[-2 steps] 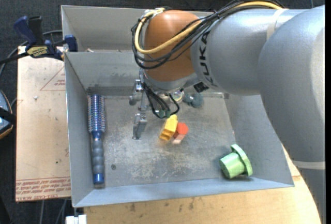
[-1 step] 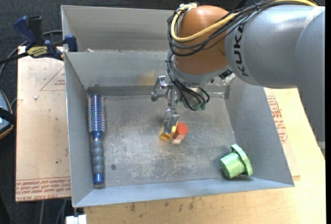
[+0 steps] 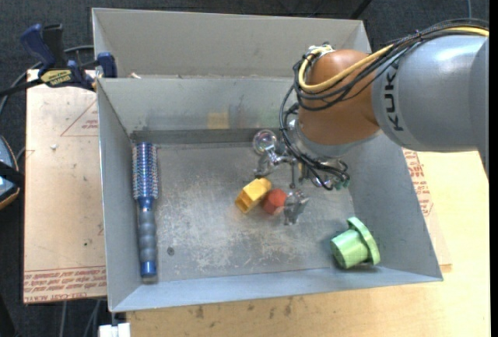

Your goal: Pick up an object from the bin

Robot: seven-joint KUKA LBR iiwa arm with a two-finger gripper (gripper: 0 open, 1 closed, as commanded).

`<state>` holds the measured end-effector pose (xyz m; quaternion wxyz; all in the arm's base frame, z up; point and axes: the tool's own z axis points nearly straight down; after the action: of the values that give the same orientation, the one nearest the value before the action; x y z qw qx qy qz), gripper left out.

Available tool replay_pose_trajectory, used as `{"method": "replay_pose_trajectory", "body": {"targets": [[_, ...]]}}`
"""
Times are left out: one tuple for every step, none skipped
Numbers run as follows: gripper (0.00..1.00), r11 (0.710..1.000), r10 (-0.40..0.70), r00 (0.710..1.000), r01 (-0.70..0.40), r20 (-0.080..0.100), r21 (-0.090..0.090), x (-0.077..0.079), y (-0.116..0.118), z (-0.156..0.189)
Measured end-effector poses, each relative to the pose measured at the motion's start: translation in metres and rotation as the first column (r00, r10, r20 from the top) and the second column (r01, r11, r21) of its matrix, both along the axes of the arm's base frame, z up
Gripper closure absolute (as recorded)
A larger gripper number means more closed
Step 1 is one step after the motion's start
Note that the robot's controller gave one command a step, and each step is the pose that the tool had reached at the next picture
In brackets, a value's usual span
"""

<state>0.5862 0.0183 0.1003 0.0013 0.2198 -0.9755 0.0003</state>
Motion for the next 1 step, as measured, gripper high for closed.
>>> {"method": "replay_pose_trajectory", "body": {"targets": [[0.0,0.98,-0.198,0.98,0.198,0.004,0.004,0.0039,0.0096,-0.0204]]}}
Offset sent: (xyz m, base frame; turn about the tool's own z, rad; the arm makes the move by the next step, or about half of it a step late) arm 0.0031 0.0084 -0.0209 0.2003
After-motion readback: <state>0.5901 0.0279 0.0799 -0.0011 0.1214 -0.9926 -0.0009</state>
